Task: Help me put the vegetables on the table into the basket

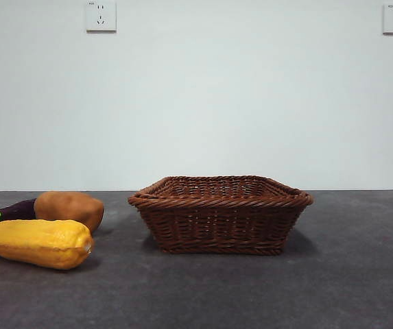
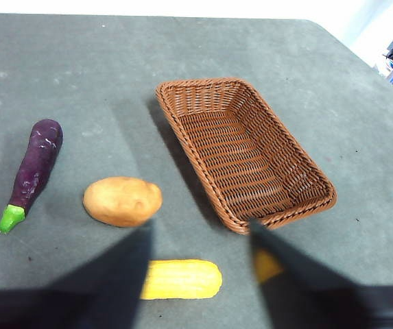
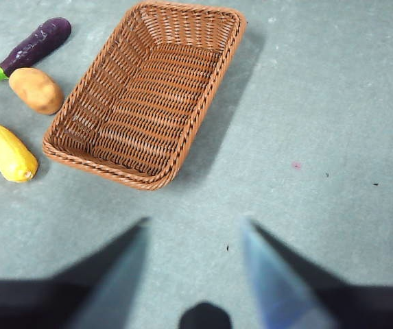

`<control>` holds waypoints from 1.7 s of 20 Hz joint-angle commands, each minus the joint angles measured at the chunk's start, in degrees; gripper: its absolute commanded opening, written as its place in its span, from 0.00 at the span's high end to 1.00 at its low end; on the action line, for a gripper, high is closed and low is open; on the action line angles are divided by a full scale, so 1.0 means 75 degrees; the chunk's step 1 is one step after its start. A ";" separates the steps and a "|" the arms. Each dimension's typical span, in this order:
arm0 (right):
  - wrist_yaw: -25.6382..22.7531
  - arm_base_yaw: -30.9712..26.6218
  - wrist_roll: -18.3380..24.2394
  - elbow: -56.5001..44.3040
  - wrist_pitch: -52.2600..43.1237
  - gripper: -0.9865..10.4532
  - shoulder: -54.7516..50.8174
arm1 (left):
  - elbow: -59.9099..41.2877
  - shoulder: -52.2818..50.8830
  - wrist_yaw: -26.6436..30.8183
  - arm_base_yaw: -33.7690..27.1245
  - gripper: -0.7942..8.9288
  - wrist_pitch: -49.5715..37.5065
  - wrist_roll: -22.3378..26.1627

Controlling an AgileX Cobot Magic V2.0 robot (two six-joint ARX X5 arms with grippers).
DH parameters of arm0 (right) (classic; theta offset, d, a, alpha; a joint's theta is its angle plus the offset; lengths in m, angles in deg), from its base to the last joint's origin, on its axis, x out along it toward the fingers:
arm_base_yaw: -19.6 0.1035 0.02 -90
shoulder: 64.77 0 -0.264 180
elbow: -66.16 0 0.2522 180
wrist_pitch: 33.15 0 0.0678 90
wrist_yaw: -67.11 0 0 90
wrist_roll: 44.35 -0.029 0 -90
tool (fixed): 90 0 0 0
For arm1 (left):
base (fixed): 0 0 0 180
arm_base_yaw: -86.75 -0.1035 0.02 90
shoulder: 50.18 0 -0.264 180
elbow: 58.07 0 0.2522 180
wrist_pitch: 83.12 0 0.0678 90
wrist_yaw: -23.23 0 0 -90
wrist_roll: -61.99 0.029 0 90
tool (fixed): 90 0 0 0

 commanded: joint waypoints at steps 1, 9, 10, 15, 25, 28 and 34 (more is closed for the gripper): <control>0.0017 0.0012 0.0032 0.0047 -0.0006 0.38 -0.0015 | 0.0032 0.0067 -0.0052 -0.0012 0.21 0.0044 0.0111; 0.0073 0.0012 0.0020 0.0050 -0.0061 0.39 0.0096 | 0.0079 0.0184 -0.0020 -0.0012 0.21 0.0079 0.0111; 0.0175 0.0012 -0.0032 0.0050 -0.0111 0.39 0.0160 | 0.0079 0.0213 -0.0020 -0.0012 0.21 0.0079 0.0111; 0.0498 0.0015 -0.0382 0.0058 -0.1058 0.39 0.0933 | 0.0079 0.0417 -0.0023 -0.0012 0.21 0.0023 0.0073; 0.0119 0.0764 -0.0761 0.1853 -0.2113 0.39 0.5103 | 0.0079 0.0717 -0.0020 -0.0012 0.21 -0.0216 -0.0122; -0.0099 0.1052 -0.0784 0.2751 -0.2110 0.39 0.6467 | 0.0079 0.0833 -0.0020 -0.0012 0.21 -0.0189 -0.0122; -0.0341 0.1419 -0.1023 0.3468 -0.2576 0.39 0.8533 | 0.0079 0.1119 -0.0017 -0.0012 0.21 -0.0198 -0.0143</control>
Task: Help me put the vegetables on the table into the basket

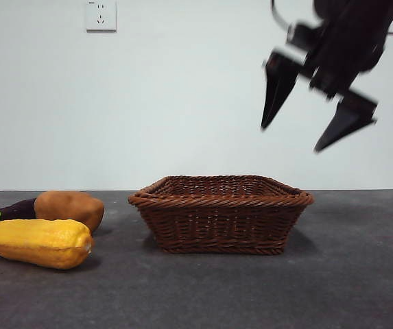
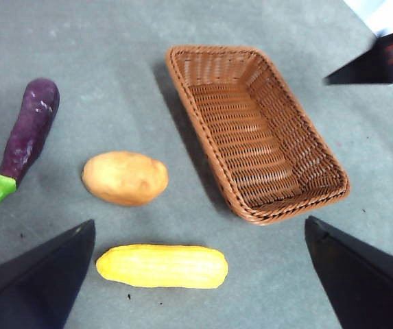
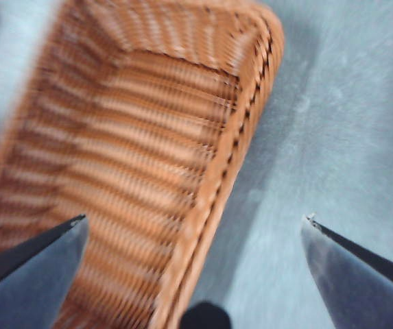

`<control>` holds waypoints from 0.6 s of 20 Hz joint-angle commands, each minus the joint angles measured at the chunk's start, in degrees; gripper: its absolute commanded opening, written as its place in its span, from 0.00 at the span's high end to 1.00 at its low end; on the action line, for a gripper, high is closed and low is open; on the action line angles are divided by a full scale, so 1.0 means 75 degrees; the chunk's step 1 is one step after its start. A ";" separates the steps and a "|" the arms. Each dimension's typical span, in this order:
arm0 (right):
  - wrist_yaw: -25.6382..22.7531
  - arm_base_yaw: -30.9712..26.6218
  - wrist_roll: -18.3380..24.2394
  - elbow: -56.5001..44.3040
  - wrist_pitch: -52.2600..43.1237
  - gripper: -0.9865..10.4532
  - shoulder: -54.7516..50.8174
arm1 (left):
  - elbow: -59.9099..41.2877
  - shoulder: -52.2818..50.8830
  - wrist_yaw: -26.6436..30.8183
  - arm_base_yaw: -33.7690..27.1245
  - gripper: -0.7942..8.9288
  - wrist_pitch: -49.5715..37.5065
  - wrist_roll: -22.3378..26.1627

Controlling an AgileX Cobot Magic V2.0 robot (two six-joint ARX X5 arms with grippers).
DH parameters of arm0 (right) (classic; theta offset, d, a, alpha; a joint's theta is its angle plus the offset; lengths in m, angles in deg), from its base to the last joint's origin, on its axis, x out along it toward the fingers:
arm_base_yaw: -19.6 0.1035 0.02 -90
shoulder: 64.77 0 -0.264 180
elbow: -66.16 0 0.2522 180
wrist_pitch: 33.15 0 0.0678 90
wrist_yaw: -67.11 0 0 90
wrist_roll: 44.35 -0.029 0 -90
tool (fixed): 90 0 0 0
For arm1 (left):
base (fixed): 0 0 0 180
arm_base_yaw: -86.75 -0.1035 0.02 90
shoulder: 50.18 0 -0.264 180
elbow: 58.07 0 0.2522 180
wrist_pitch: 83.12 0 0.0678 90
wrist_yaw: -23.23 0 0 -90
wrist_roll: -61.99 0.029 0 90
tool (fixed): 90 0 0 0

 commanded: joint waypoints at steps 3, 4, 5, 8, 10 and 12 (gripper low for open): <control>-0.0026 0.0085 -0.0309 0.0041 -0.0475 0.39 0.0962 | 0.0017 0.0134 -0.0006 -0.0012 0.21 -0.0055 -0.0044; -0.0032 0.0085 -0.0312 0.0041 -0.0583 0.39 0.1145 | 0.0017 0.0172 -0.0003 -0.0012 0.21 -0.0055 -0.0044; -0.0029 0.0096 -0.0347 0.0044 -0.0659 0.39 0.1300 | 0.0017 0.0204 -0.0003 -0.0012 0.21 -0.0055 -0.0044; -0.0184 0.0154 -0.0434 0.0047 -0.0918 0.44 0.1644 | 0.0017 0.0265 -0.0003 -0.0012 0.21 -0.0055 -0.0044; -0.0283 0.0236 -0.0460 0.0047 -0.1003 0.58 0.1786 | 0.0017 0.0303 0.0009 -0.0012 0.21 -0.0105 -0.0044; -0.0312 0.0344 -0.0466 0.0047 -0.0973 0.64 0.1938 | 0.0017 0.0364 0.0085 -0.0012 0.21 -0.0108 -0.0044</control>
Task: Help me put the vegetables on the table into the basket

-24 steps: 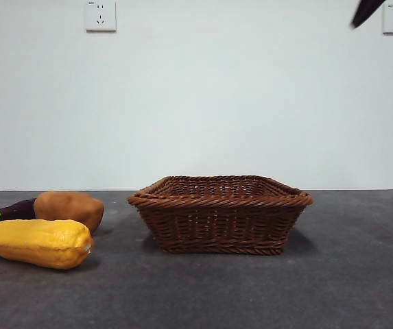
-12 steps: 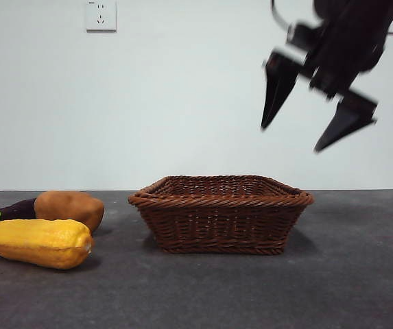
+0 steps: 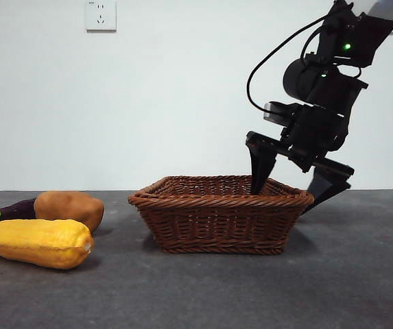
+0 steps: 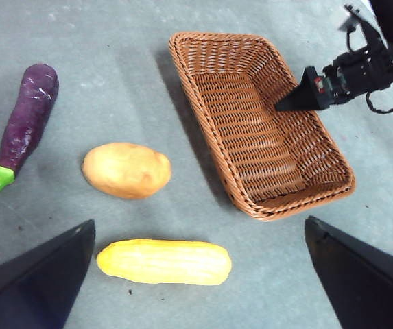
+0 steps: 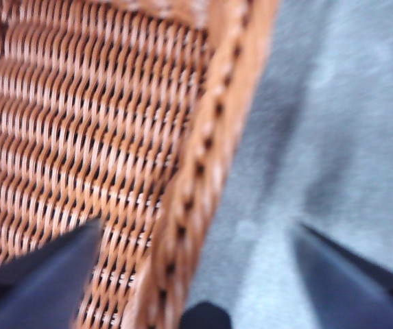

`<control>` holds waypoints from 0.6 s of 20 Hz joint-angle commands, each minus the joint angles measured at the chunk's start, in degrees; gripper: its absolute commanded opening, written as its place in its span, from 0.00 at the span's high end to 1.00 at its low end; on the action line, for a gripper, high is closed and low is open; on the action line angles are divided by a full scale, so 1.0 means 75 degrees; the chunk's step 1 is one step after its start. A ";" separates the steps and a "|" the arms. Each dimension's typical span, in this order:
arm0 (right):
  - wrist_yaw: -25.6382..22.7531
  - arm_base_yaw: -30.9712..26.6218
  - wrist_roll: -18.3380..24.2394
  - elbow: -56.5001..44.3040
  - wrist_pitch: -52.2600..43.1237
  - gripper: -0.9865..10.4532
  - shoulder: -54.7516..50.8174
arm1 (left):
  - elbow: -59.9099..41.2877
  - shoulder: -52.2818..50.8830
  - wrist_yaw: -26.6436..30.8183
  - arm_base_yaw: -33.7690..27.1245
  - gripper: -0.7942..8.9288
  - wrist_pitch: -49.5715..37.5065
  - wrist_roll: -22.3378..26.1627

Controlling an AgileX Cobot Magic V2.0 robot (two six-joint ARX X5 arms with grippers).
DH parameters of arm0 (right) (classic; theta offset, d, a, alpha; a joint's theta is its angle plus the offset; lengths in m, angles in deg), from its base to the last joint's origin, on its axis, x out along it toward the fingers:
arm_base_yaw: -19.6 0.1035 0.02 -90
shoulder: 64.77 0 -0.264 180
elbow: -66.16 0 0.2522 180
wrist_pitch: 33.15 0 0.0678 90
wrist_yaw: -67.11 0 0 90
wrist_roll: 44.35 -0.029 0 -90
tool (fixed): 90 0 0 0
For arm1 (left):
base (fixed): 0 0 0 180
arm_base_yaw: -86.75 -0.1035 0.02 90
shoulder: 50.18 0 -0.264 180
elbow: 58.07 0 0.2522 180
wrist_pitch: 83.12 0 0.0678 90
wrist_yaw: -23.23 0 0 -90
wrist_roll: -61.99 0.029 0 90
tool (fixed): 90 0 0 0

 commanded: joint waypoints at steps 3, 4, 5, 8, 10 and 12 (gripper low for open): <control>-0.0134 0.0219 -0.0079 0.0023 -0.0172 0.84 0.0265 | 0.0015 0.0146 0.0026 -0.0012 0.21 -0.0058 -0.0047; -0.0137 0.0221 -0.0087 0.0023 -0.0239 0.87 0.0265 | 0.0015 0.0175 0.0026 -0.0012 0.21 -0.0064 -0.0044; -0.0140 0.0221 -0.0087 0.0023 -0.0236 0.91 0.0265 | 0.0015 0.0204 0.0029 -0.0012 0.21 -0.0061 -0.0044; -0.0134 0.0221 -0.0140 0.0023 -0.0210 0.92 0.0262 | 0.0015 0.0242 0.0026 -0.0012 0.21 -0.0058 -0.0044; -0.0006 0.0219 -0.0233 0.0023 -0.0152 0.92 0.0195 | 0.0015 0.0294 0.0029 -0.0012 0.21 -0.0035 -0.0044; 0.0178 0.0221 -0.0283 0.0029 -0.0111 0.92 -0.0146 | 0.0015 0.0356 0.0093 -0.0012 0.21 0.0085 -0.0041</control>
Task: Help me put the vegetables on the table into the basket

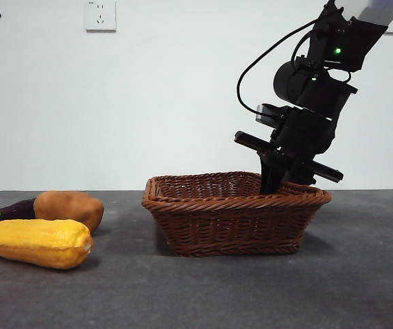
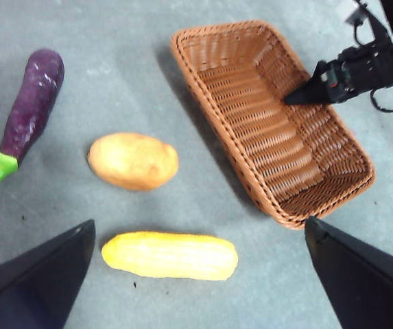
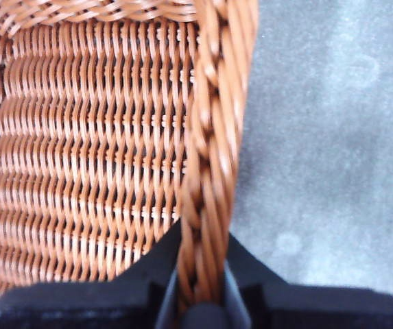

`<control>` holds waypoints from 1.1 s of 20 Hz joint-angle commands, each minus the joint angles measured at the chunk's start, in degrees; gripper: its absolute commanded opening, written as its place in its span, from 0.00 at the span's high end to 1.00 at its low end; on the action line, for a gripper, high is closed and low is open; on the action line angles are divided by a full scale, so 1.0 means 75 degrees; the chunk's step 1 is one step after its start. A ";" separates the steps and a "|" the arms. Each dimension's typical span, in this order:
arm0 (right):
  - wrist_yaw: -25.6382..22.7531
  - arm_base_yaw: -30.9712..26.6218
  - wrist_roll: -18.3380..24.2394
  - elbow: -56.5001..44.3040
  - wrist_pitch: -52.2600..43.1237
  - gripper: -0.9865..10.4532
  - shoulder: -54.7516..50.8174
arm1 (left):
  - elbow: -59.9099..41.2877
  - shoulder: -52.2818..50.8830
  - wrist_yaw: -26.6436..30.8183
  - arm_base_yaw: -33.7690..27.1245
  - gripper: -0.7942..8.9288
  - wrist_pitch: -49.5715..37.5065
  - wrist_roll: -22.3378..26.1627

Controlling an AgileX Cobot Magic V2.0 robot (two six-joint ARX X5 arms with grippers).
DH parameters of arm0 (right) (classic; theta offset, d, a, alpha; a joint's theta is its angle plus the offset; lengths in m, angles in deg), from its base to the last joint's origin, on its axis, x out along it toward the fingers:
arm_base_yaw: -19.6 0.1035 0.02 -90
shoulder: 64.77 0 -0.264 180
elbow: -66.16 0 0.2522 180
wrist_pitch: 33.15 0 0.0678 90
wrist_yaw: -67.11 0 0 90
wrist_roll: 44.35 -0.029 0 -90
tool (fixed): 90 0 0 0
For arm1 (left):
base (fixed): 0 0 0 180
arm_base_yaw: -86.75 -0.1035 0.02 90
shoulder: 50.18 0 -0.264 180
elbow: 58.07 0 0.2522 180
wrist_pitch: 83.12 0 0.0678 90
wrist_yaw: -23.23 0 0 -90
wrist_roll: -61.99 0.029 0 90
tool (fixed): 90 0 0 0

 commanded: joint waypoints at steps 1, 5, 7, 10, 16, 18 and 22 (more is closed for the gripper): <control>0.0017 0.0026 0.0251 -0.0026 0.0166 0.92 -0.0539 | 0.0015 0.0070 0.0117 -0.0009 0.21 0.0085 -0.0035; -0.0055 0.0003 0.0519 -0.0026 0.0743 0.92 -0.2203 | 0.0015 0.0131 0.0134 -0.0009 0.21 0.0006 -0.0020; -0.0306 0.0003 0.0723 -0.0026 0.1072 0.92 -0.3054 | 0.0015 0.0137 0.0134 0.0017 0.21 0.0009 -0.0029; -0.0501 0.0003 0.0941 -0.0026 0.1550 0.92 -0.4097 | 0.0015 0.0283 0.0140 0.0201 0.21 0.0041 -0.0271; -0.0758 0.0003 0.1416 -0.0026 0.2264 0.92 -0.5243 | 0.0015 0.1478 0.0831 0.0761 0.21 -0.0125 -0.1408; -0.0758 0.0003 0.1501 -0.0026 0.2381 0.92 -0.5409 | 0.0015 0.2055 0.1093 0.0985 0.21 -0.0181 -0.2186; -0.0743 0.0003 0.1714 -0.0026 0.2512 0.92 -0.5488 | 0.0015 0.3188 0.1189 0.1489 0.21 -0.0504 -0.3835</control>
